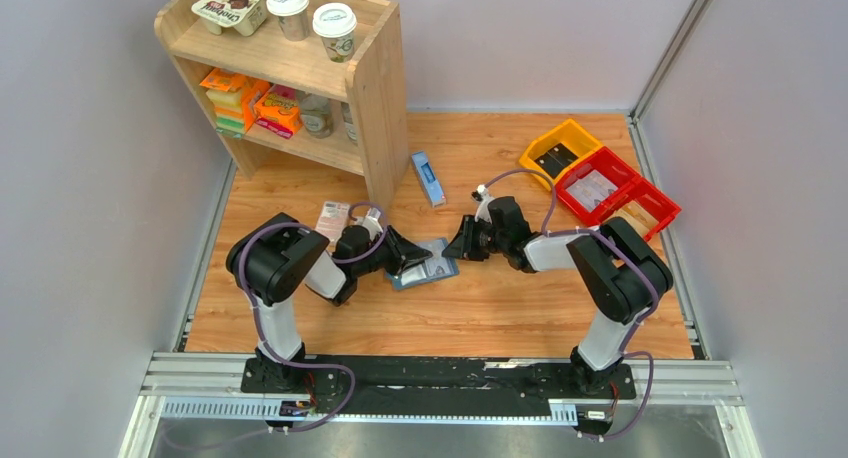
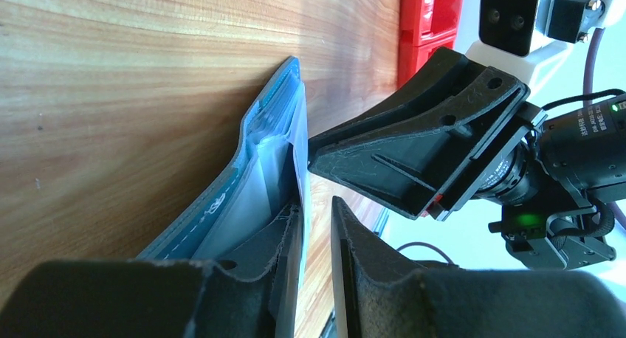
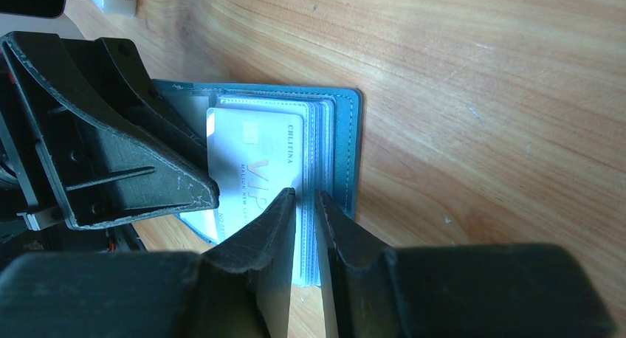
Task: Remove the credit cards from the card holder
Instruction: Remove the credit card from the card holder.
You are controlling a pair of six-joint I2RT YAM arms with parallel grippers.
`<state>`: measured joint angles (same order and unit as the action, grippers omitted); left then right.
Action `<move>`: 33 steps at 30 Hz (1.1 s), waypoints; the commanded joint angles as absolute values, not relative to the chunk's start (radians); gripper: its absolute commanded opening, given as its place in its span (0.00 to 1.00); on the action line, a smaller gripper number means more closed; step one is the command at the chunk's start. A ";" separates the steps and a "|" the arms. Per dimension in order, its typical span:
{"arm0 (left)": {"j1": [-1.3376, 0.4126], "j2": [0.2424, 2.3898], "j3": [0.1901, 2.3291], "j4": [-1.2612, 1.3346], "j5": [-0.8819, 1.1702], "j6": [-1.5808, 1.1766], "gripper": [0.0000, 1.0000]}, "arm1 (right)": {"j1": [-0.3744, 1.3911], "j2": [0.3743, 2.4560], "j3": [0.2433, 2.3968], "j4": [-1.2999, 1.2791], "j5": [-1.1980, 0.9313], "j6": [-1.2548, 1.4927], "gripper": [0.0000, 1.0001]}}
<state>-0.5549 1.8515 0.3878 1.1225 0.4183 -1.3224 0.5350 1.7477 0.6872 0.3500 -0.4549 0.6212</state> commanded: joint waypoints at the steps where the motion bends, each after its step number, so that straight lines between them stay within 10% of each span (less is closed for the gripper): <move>1: -0.563 1.861 0.429 1.164 0.442 -1.322 0.28 | 0.549 1.818 0.660 0.256 -0.414 0.597 0.22; 33: -0.515 1.753 0.272 1.118 0.465 -1.345 0.07 | 0.545 1.873 0.673 0.138 -0.258 0.647 0.14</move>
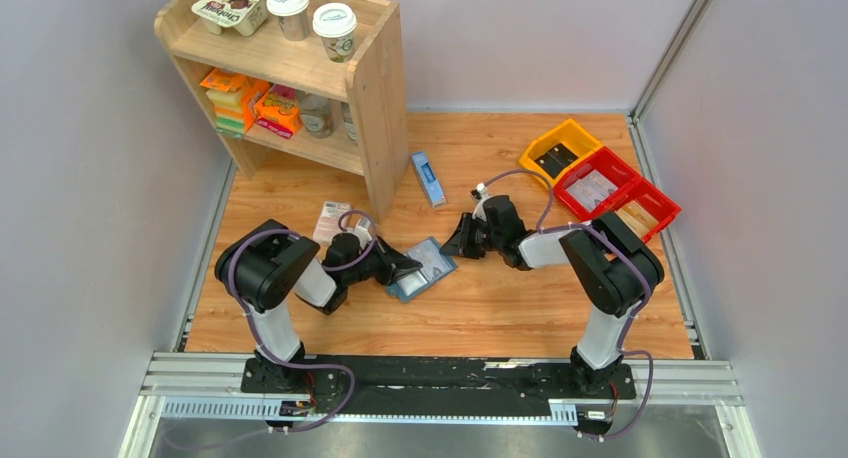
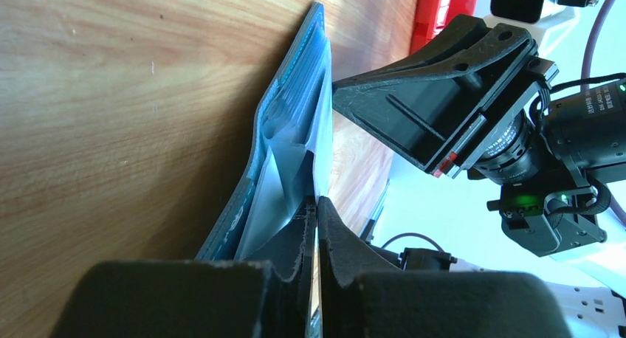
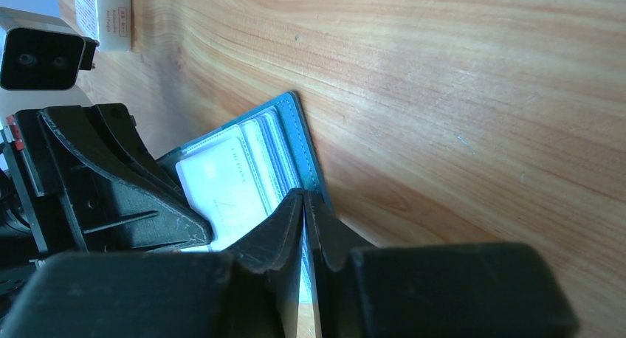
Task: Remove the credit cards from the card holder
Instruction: Remove the credit card from the card holder.
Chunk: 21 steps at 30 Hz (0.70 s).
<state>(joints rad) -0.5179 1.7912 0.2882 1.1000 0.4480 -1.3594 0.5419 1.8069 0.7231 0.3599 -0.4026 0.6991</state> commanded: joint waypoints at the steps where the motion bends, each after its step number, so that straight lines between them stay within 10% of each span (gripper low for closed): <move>1: -0.515 1.749 0.270 1.109 0.466 -1.342 0.04 | 0.545 1.873 0.672 0.140 -0.256 0.649 0.14; 21: -0.502 1.555 0.573 0.193 0.439 -0.829 0.00 | 0.543 1.660 0.722 0.080 -0.284 0.575 0.24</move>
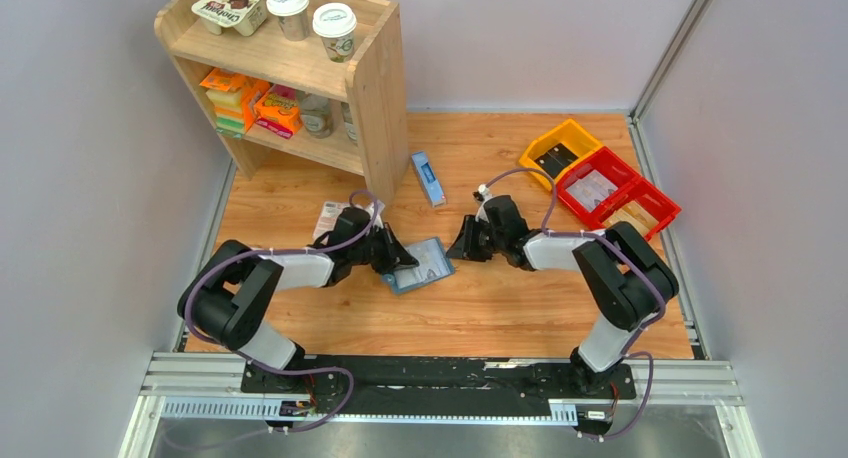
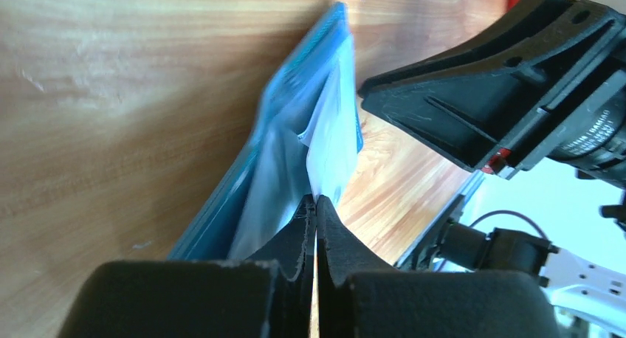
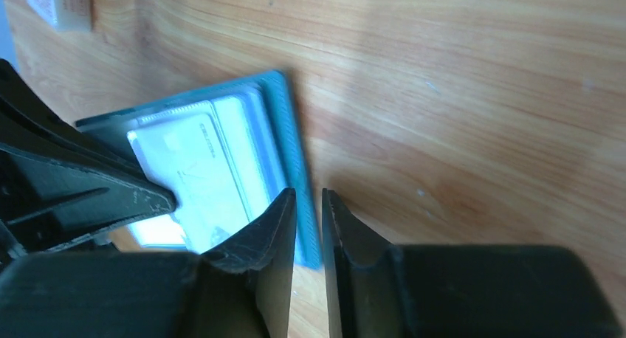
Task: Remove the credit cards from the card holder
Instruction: Remove the credit card from the card holder.
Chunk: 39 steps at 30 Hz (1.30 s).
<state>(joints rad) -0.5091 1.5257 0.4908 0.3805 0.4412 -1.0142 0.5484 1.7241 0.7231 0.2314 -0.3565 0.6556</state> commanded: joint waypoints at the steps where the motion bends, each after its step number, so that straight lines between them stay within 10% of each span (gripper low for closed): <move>1: -0.503 1.578 0.616 0.181 0.472 -0.798 0.00 | 0.543 1.631 0.727 0.075 -0.284 0.569 0.25; 39: -0.503 1.635 0.425 0.696 0.523 -0.954 0.00 | 0.543 1.816 0.819 0.270 -0.641 0.538 0.35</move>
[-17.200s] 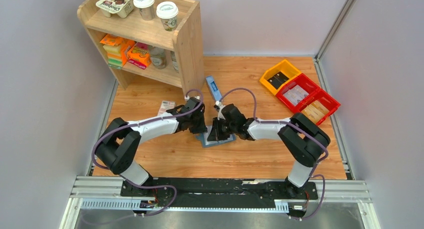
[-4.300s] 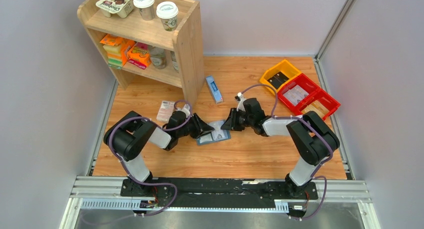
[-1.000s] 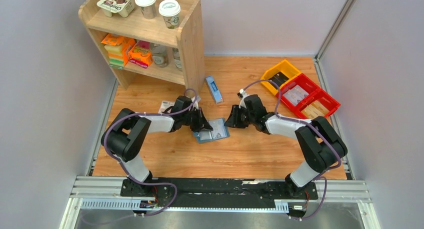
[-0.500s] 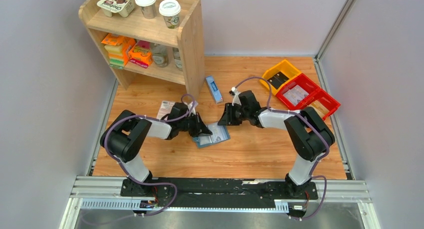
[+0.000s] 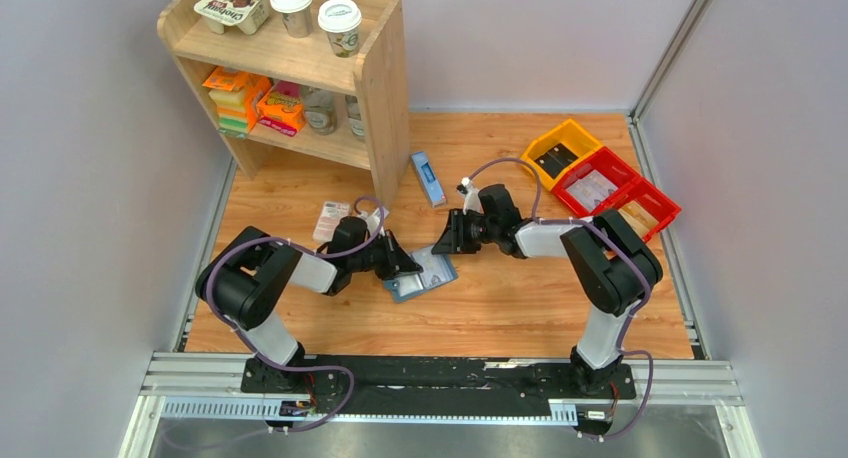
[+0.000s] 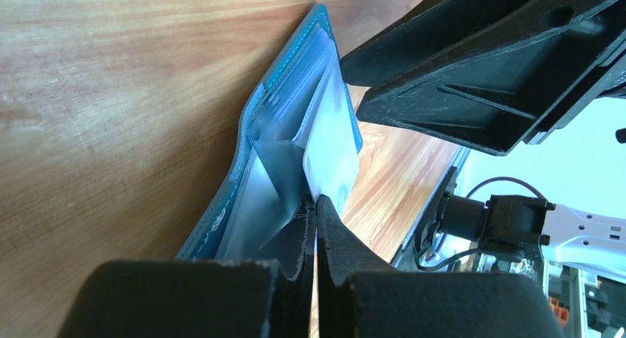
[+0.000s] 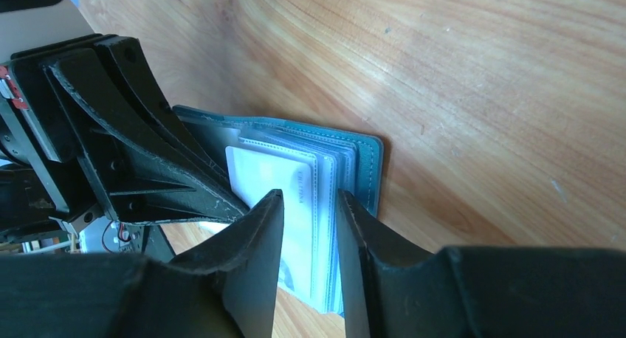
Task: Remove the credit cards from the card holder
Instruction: Remove the credit card from the card holder.
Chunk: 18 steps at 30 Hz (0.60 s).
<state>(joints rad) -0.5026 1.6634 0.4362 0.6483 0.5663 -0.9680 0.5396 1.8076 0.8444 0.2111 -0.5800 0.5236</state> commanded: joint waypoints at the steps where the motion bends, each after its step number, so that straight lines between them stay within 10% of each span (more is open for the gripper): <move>1: -0.503 1.640 0.425 0.696 0.523 -0.954 0.00 | 0.543 1.816 0.815 0.281 -0.652 0.541 0.34; 18: -0.502 1.591 0.385 0.799 0.555 -0.914 0.00 | 0.523 1.684 0.848 0.279 -0.578 0.497 0.45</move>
